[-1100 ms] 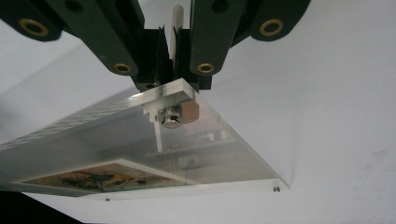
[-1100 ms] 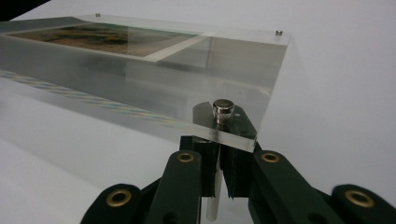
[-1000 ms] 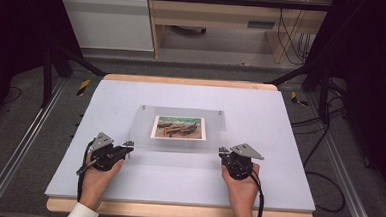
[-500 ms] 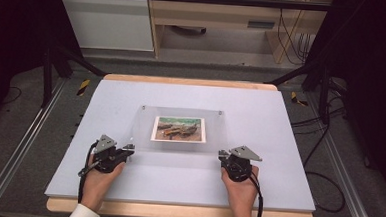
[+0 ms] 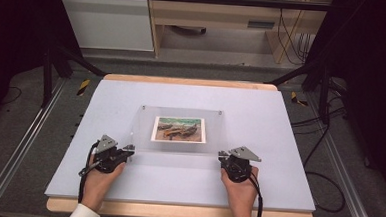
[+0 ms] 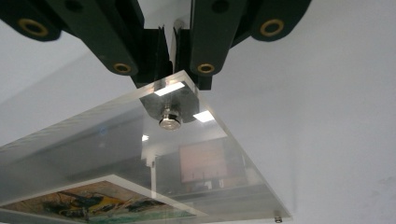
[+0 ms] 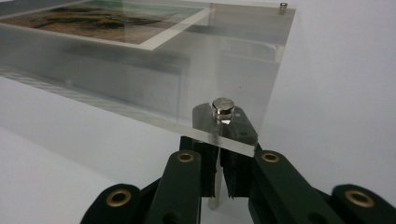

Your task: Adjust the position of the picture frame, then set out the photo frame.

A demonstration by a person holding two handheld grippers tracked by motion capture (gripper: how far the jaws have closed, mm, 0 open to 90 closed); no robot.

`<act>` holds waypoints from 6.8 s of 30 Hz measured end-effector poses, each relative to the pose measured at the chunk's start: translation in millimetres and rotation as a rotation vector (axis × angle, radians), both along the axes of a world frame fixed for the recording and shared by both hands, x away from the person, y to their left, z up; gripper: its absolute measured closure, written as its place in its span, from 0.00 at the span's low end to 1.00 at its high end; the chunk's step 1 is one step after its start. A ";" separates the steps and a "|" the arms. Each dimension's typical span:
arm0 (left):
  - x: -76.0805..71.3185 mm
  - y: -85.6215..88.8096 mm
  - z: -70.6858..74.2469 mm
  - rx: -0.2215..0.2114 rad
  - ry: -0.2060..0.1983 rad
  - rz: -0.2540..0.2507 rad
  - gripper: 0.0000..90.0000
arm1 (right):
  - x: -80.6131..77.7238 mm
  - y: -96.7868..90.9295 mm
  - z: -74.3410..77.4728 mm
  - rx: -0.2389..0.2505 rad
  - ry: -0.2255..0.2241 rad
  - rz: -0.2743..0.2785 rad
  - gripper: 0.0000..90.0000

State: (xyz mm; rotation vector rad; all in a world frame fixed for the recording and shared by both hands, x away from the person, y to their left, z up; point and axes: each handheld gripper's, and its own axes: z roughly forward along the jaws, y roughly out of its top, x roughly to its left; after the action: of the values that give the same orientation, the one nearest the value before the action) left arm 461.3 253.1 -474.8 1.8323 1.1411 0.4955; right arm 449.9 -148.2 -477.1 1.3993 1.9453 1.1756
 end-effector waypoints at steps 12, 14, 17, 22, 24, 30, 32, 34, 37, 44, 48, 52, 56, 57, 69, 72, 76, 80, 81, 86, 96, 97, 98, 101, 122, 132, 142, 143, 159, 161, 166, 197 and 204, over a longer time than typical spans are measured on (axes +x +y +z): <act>1.1 3.2 1.5 -0.008 0.016 -0.025 0.80 | -2.6 -1.8 2.9 -0.003 0.021 0.046 0.67; -1.7 5.1 3.7 -0.005 0.007 -0.033 0.77 | -3.6 -2.8 4.2 -0.009 0.024 0.047 0.62; -5.9 8.1 5.6 0.001 0.006 -0.041 0.61 | -6.3 -6.3 6.5 -0.036 0.031 0.061 0.48; -12.5 13.2 8.3 -0.009 0.014 -0.050 0.35 | -11.5 -11.4 12.3 -0.055 0.017 0.086 0.30; -13.8 14.8 10.0 -0.017 0.011 -0.051 0.31 | -13.5 -13.0 13.9 -0.057 0.011 0.083 0.26; -15.2 19.6 14.1 -0.057 0.021 -0.067 0.14 | -14.3 -19.2 18.6 -0.032 0.011 0.085 0.17; -15.6 20.6 14.8 -0.062 0.021 -0.070 0.12 | -14.2 -20.1 19.6 -0.031 0.009 0.086 0.16; -15.6 21.4 14.9 -0.069 0.024 -0.075 0.10 | -13.9 -20.6 20.5 -0.028 0.009 0.088 0.14; -15.1 22.1 17.8 -0.101 0.025 -0.090 0.09 | -13.8 -21.4 22.0 -0.022 0.001 0.083 0.14; -16.0 28.5 27.9 -0.132 -0.020 -0.061 0.08 | -15.4 -19.9 33.3 -0.045 -0.058 0.070 0.15; -16.0 28.5 38.8 -0.118 -0.027 -0.057 0.09 | -15.4 -19.4 39.5 -0.059 -0.078 0.055 0.15; -7.9 26.5 48.2 -0.136 0.007 -0.066 0.11 | -9.8 -19.5 51.4 -0.065 -0.070 0.063 0.15; 8.2 21.9 55.3 -0.105 0.038 -0.062 0.11 | 7.8 -19.6 58.9 -0.027 -0.031 0.099 0.12; 12.9 20.0 56.9 -0.091 0.049 -0.065 0.11 | 7.8 -19.6 58.9 -0.027 -0.031 0.099 0.12; 26.7 8.0 40.8 -0.119 0.083 -0.023 0.14 | 43.8 -15.7 47.5 0.005 0.068 0.139 0.23; 27.5 6.9 35.2 -0.130 0.094 -0.022 0.21 | 43.1 -16.4 42.4 0.024 0.093 0.140 0.26; 28.4 6.6 32.1 -0.169 0.105 -0.014 0.25 | 45.2 -18.4 37.2 0.047 0.110 0.139 0.26; 29.8 6.0 28.0 -0.166 0.130 -0.004 0.27 | 46.9 -16.9 32.9 0.086 0.137 0.146 0.26; 30.6 5.9 26.8 -0.165 0.139 -0.004 0.27 | 46.9 -16.9 32.9 0.086 0.137 0.146 0.26; 35.8 7.5 20.3 -0.206 0.181 0.005 0.26 | 48.2 -16.5 30.7 0.125 0.161 0.148 0.25; 39.6 10.9 13.9 -0.287 0.235 -0.016 0.27 | 48.1 -19.0 26.5 0.190 0.197 0.147 0.21; 39.8 10.9 13.5 -0.294 0.236 -0.016 0.27 | 48.5 -19.0 25.9 0.193 0.199 0.147 0.21; 39.8 10.9 13.5 -0.294 0.236 -0.016 0.27 | 48.5 -19.0 25.9 0.193 0.199 0.147 0.21; 40.5 11.1 12.5 -0.302 0.238 -0.021 0.27 | 48.8 -19.6 24.5 0.213 0.209 0.142 0.20; 42.9 10.5 7.0 -0.364 0.265 -0.045 0.29 | 51.0 -24.8 18.9 0.316 0.284 0.172 0.22; 43.4 11.1 9.2 -0.354 0.265 -0.037 0.32 | 50.8 -24.1 20.2 0.305 0.282 0.164 0.24; 52.4 -1.1 16.7 -0.311 0.177 -0.038 0.36 | 57.9 -27.7 26.2 0.243 0.208 0.138 0.27; 53.0 -1.6 16.1 -0.307 0.175 -0.040 0.36 | 58.3 -28.0 26.8 0.234 0.197 0.133 0.28; 43.4 -0.5 16.0 -0.276 0.160 -0.049 0.36 | 46.2 -27.3 28.3 0.184 0.144 0.152 0.31; 42.1 -0.4 16.1 -0.271 0.155 -0.051 0.36 | 44.1 -27.8 28.2 0.185 0.146 0.155 0.32; 38.5 -0.8 18.0 -0.253 0.151 -0.054 0.37 | 39.0 -27.0 29.8 0.160 0.133 0.156 0.33; 18.7 1.0 21.1 -0.179 0.131 -0.082 0.41 | 14.9 -24.2 33.7 0.061 0.097 0.153 0.44; 16.2 1.7 21.2 -0.168 0.131 -0.089 0.42 | 11.4 -23.5 34.4 0.047 0.101 0.152 0.45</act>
State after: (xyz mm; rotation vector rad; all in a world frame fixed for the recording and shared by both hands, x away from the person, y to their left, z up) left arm 477.5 254.8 -453.6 1.7803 1.1465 0.2239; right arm 461.3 -171.7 -442.7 1.3790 2.1389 1.2480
